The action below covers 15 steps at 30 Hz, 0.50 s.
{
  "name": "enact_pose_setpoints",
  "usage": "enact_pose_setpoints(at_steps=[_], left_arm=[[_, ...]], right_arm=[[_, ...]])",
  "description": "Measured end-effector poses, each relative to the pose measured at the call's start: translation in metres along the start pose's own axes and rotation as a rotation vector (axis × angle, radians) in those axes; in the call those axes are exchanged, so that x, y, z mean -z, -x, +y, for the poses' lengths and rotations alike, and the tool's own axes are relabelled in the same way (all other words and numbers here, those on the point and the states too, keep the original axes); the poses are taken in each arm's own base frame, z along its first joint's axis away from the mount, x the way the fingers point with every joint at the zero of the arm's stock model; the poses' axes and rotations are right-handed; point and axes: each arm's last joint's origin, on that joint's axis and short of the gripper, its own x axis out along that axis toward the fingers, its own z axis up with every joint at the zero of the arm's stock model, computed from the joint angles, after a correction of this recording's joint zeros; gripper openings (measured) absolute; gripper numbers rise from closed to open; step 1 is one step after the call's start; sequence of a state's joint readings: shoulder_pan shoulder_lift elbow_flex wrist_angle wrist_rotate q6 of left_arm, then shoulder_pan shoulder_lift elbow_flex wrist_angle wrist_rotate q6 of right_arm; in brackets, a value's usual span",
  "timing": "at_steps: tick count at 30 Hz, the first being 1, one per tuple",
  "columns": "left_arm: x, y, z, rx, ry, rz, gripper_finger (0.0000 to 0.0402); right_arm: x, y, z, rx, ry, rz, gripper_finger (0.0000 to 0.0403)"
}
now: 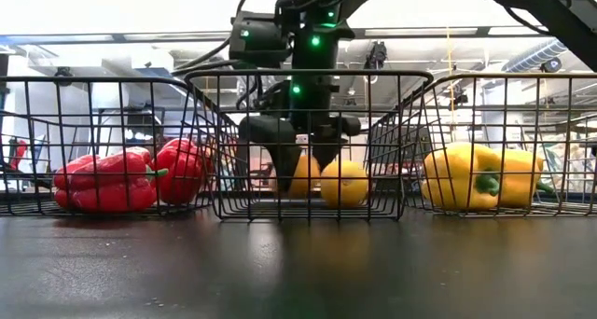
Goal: Sort produce into baskets
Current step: Put the bottom lemon into the right black wire basket, then put the lemon into the right black wire basket
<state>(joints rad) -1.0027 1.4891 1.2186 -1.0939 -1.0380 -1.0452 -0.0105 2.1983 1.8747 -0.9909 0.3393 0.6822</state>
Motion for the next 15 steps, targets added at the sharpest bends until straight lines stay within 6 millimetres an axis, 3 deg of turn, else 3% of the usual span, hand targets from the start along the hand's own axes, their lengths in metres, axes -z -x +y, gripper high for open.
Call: enact_pose_setpoints(at_steps=[4,8,15], left_arm=[[-0.003,-0.004,0.009,-0.043,-0.019,0.002,0.0368],[-0.012,-0.017,0.033,-0.112,-0.021,0.091,0.0368],[-0.023,-0.037,0.114,-0.303,0.028,0.298,0.0368]], right_arm=[[0.002,-0.001,0.001,-0.004,0.026,0.007,0.0329],[-0.001,0.009,0.0,-0.018,0.068,0.024,0.0359],[-0.007,0.089,-0.011,0.002,0.082,0.03,0.0365]])
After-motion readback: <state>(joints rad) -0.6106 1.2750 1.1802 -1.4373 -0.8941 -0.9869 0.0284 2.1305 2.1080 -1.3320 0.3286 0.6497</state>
